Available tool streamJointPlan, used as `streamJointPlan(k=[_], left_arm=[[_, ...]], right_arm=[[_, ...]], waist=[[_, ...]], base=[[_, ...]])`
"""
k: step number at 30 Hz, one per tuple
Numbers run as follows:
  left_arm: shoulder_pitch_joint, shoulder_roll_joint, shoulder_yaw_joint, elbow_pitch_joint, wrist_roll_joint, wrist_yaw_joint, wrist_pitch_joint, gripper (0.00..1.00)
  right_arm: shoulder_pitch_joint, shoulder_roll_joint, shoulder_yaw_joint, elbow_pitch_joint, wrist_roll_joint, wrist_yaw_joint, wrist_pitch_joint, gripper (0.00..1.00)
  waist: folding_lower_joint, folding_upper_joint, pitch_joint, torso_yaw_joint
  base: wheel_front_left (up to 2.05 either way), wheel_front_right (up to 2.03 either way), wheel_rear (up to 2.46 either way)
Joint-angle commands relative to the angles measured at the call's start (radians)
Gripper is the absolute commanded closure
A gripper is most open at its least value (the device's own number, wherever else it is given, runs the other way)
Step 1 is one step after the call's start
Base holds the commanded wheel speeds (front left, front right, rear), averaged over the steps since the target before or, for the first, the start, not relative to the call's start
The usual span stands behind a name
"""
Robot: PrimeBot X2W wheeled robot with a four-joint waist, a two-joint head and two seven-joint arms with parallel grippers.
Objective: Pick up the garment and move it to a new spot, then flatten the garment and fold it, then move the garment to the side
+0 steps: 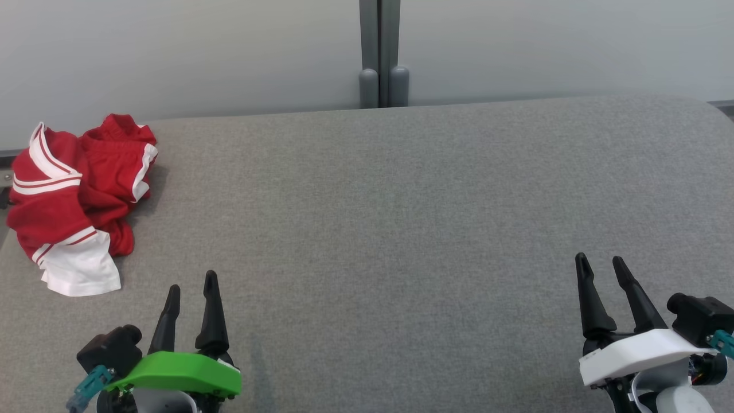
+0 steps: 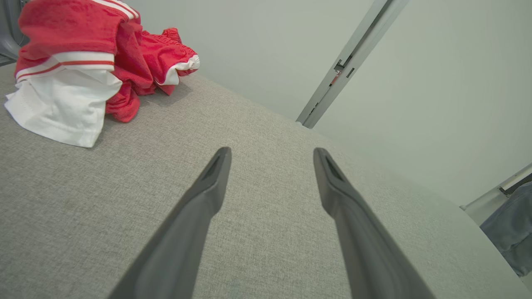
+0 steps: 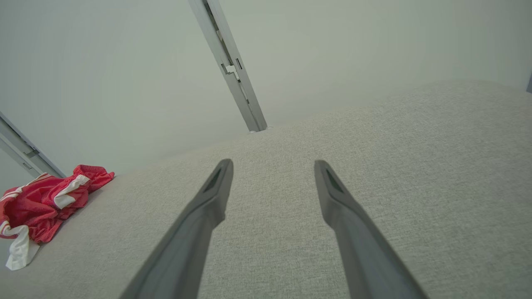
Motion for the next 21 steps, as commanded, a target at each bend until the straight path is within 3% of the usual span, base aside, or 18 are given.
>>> streamJointPlan(k=[1, 21], left_arm=[[0.006, 0.007, 0.002, -0.002, 0.030, -0.005, -0.010, 0.00], [0.020, 0.009, -0.019, 0.038, 0.182, -0.018, -0.058, 0.00]], right_arm=[[0.001, -0.006, 0.001, -0.006, -0.034, 0.000, -0.011, 0.00], [0.023, -0.008, 0.021, 0.000, -0.217, 0.000, -0.060, 0.00]], waist=[[0.0000, 0.0000, 0.000, 0.000], [0.0000, 0.0000, -0.002, 0.003]], base=[[0.00, 0.00, 0.00], [0.00, 0.00, 0.00]])
